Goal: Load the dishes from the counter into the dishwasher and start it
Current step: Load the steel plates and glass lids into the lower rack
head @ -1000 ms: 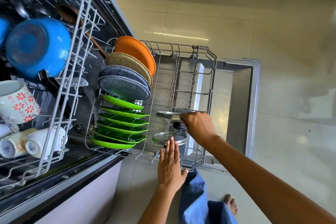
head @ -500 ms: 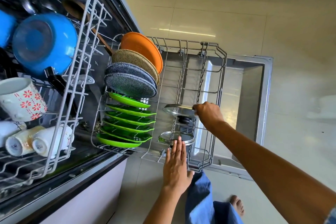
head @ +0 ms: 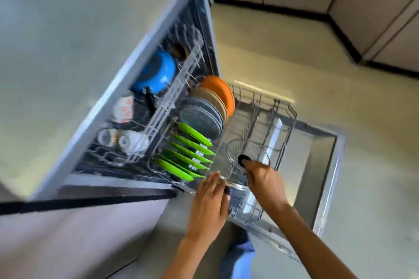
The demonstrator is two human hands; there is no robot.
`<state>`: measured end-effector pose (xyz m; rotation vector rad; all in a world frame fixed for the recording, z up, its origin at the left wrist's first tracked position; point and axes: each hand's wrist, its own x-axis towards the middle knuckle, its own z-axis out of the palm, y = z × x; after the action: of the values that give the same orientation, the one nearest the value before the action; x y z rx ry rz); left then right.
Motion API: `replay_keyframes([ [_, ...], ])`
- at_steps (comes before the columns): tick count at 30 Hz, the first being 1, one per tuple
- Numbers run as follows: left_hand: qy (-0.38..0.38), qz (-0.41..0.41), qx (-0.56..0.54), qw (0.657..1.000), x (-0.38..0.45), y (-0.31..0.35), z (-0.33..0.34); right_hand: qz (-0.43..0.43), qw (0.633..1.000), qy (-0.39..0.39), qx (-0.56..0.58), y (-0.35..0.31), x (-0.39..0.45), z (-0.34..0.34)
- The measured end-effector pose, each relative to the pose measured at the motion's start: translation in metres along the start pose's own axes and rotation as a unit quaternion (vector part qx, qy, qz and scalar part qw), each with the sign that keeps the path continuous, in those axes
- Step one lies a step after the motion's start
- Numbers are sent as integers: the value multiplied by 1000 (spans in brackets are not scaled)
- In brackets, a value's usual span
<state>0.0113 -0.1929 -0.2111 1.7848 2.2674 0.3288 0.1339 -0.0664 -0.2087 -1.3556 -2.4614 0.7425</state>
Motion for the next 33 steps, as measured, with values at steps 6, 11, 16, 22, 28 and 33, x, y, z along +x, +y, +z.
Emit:
replay_keyframes([
  [6, 152, -79, 16, 985, -110, 33, -182, -127, 987, 67, 66, -145, -65, -111],
  [11, 262, -227, 54, 936, -230, 38, -291, -249, 951, 97, 156, -275, -111, -175],
  [16, 372, -369, 82, 848, -333, 29, -346, -343, 912, 18, 222, -389, -146, -189],
  [22, 396, -501, 108, 762, -438, 15, -359, -445, 858, -68, 247, -486, -202, -160],
  [28, 406, -617, 142, 659, -566, 5, -349, -527, 792, -156, 265, -575, -296, -79],
  [33, 391, -738, 153, 529, -684, 7, -328, -615, 681, -260, 300, -651, -416, -22],
])
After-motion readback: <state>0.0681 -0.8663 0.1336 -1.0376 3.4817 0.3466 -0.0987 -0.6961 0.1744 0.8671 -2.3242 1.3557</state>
